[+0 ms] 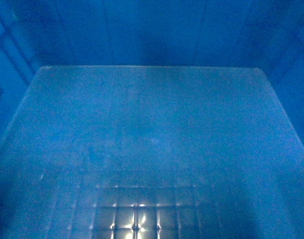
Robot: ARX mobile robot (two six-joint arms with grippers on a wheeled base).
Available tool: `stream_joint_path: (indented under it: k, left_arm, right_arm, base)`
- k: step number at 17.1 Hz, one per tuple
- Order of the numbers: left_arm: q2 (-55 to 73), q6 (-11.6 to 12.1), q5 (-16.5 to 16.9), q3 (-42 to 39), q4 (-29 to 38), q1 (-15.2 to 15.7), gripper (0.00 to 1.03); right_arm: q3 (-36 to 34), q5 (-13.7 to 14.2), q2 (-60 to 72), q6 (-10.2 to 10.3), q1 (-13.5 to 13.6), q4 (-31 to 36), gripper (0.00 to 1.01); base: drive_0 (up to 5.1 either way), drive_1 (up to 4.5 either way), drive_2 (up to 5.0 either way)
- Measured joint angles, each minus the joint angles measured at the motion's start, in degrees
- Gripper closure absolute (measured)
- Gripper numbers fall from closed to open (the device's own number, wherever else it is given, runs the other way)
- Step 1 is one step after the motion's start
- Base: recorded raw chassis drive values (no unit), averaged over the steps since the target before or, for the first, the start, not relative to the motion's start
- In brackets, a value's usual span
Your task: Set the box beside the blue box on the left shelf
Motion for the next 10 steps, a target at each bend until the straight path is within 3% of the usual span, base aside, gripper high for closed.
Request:
stream_joint_path:
  k: [9,10]
  left_arm:
    - [0.0,-0.1,0.0,0.0,-0.1,0.0,0.83]
    - [0.0,-0.1,0.0,0.0,0.0,0.0,0.83]
  right_arm:
    - [0.0,0.0,0.0,0.0,0.0,0.1,0.79]
    - [0.0,0.0,0.0,0.0,0.0,0.0,0.79]
  base:
    - [0.0,4.32,-4.3]
    - [0.0,0.0,0.0]
